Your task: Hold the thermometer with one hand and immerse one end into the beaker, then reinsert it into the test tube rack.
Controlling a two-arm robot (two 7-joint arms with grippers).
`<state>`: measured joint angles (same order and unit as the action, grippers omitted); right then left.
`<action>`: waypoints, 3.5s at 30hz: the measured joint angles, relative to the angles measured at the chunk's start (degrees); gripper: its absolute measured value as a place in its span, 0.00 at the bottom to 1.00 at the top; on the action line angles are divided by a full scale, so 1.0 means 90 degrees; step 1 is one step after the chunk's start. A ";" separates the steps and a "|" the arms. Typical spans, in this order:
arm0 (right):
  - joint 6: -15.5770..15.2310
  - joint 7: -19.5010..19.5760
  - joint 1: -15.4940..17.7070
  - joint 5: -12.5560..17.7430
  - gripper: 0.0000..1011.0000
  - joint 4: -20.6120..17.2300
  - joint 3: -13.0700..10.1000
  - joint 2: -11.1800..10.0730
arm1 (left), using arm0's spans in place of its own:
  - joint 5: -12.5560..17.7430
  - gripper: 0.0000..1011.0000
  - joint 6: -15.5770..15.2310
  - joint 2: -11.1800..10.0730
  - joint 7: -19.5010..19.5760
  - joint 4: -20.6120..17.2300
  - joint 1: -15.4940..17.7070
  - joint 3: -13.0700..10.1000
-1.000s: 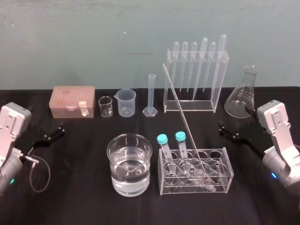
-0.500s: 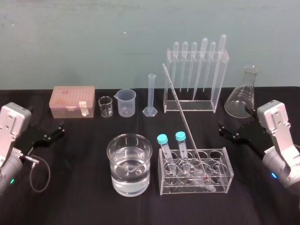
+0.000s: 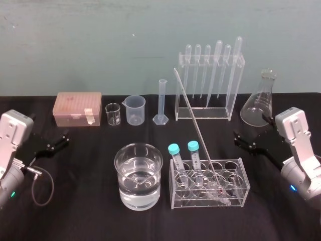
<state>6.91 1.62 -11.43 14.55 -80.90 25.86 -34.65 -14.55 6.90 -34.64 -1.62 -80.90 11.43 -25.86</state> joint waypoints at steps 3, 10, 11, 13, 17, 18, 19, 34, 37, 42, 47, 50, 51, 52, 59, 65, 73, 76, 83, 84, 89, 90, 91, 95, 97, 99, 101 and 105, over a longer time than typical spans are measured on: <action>0.0000 0.0000 0.0000 0.0000 0.99 0.0000 0.0000 0.0000 | 0.0000 1.00 0.0000 0.0000 0.0000 0.0000 0.0000 0.0000; 0.0000 0.0000 0.0000 0.0000 0.99 0.0000 0.0000 0.0000 | 0.0000 1.00 0.0000 0.0000 0.0000 0.0000 0.0000 0.0000; 0.0000 0.0000 0.0000 0.0000 0.99 0.0000 0.0000 0.0000 | 0.0000 1.00 0.0000 0.0000 0.0000 0.0000 0.0000 0.0000; 0.0000 0.0000 0.0000 0.0000 0.99 0.0000 0.0000 0.0000 | 0.0000 1.00 0.0000 0.0000 0.0000 0.0000 0.0000 0.0000; 0.0000 0.0000 0.0000 0.0000 0.99 0.0000 0.0000 0.0000 | 0.0000 1.00 0.0000 0.0000 0.0000 0.0000 0.0000 0.0000; 0.0000 0.0000 0.0000 0.0000 0.99 0.0000 0.0000 0.0000 | 0.0000 1.00 0.0000 0.0000 0.0000 0.0000 0.0000 0.0000; 0.0000 0.0000 0.0000 0.0000 0.99 0.0000 0.0000 0.0000 | 0.0000 1.00 0.0000 0.0000 0.0000 0.0000 0.0000 0.0000; -0.1309 -0.1312 0.0097 0.1875 0.99 -0.1258 -0.0952 -0.0219 | 0.0000 1.00 0.0000 0.0000 0.0000 0.0000 0.0000 0.0000; -0.2062 -0.1711 0.0027 0.2559 0.99 -0.1638 -0.1190 -0.0256 | 0.0000 1.00 0.0000 0.0000 0.0000 0.0000 0.0000 0.0000; -0.2736 -0.2248 -0.0193 0.3208 0.99 -0.1992 -0.1274 -0.0314 | 0.0000 1.00 0.0001 0.0000 0.0000 0.0000 0.0000 0.0000; -0.3075 -0.2795 -0.0637 0.3486 0.99 -0.2073 -0.0957 -0.0384 | 0.0000 1.00 0.0000 0.0000 0.0000 0.0000 0.0000 0.0000; -0.3184 -0.2975 -0.0970 0.3398 0.99 -0.1910 -0.0624 -0.0373 | 0.0000 1.00 0.0001 0.0000 0.0000 0.0000 0.0000 0.0000; -0.3209 -0.3005 -0.1059 0.3362 0.99 -0.1854 -0.0541 -0.0357 | 0.0000 1.00 0.0001 -0.0001 0.0000 0.0000 0.0000 0.0000; -0.3234 -0.3025 -0.1149 0.3317 0.99 -0.1782 -0.0449 -0.0336 | 0.0000 1.00 0.0000 0.0000 0.0000 0.0000 0.0000 0.0000; -0.3404 -0.3073 -0.1919 0.2911 0.99 -0.0988 0.0309 0.0041 | 0.0000 1.00 0.0001 0.0000 0.0000 0.0000 0.0000 0.0000; -0.3382 -0.3126 -0.2281 0.2697 0.99 -0.0593 0.0669 0.0269 | 0.0000 1.00 0.0001 0.0000 0.0000 0.0000 0.0000 0.0000; -0.3306 -0.3116 -0.2395 0.2601 0.99 -0.0502 0.0740 0.0345 | 0.0000 1.00 0.0001 0.0000 0.0000 0.0000 0.0000 0.0000; -0.3300 -0.3100 -0.2396 0.2590 0.99 -0.0506 0.0734 0.0341 | 0.0000 1.00 0.0001 0.0000 0.0000 0.0000 0.0000 0.0000; -0.3360 -0.3084 -0.2368 0.2556 0.99 -0.0630 0.0718 0.0241 | 0.0000 1.00 0.0000 0.0000 0.0000 0.0000 0.0000 0.0000; -0.3368 -0.3084 -0.2362 0.2548 0.99 -0.0648 0.0718 0.0229 | 0.0000 1.00 0.0001 0.0000 0.0000 0.0000 0.0000 0.0000; -0.3383 -0.3085 -0.2319 0.2505 0.99 -0.0751 0.0719 0.0152 | 0.0000 1.00 0.0001 0.0000 0.0000 0.0000 0.0000 0.0000; -0.3373 -0.3084 -0.2313 0.2486 0.99 -0.0764 0.0720 0.0143 | 0.0000 1.00 0.0001 0.0000 0.0000 0.0000 0.0000 0.0000; -0.3332 -0.3079 -0.2301 0.2450 0.99 -0.0790 0.0719 0.0125 | 0.0000 1.00 0.0001 0.0000 0.0000 0.0000 0.0000 0.0000; -0.3327 -0.3075 -0.2299 0.2447 0.99 -0.0792 0.0720 0.0127 | 0.0000 1.00 0.0001 0.0000 0.0000 0.0000 0.0000 0.0000; -0.3328 -0.3073 -0.2299 0.2448 0.99 -0.0790 0.0720 0.0129 | 0.0000 1.00 0.0001 0.0000 0.0000 0.0000 0.0000 0.0000; -0.3330 -0.3072 -0.2299 0.2452 0.99 -0.0788 0.0719 0.0130 | 0.0000 1.00 0.0001 0.0000 0.0000 0.0000 0.0000 0.0000; -0.3333 -0.3071 -0.2300 0.2460 0.97 -0.0784 0.0719 0.0132 | 0.0000 1.00 0.0001 0.0000 0.0000 0.0000 0.0000 0.0000; -0.3338 -0.3071 -0.2301 0.2473 0.90 -0.0780 0.0717 0.0134 | 0.0000 1.00 0.0000 0.0000 0.0000 0.0000 0.0000 0.0000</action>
<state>-23.13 -26.02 -32.14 36.80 -87.92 32.31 -33.44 -14.55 6.91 -34.64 -1.62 -80.90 11.43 -25.86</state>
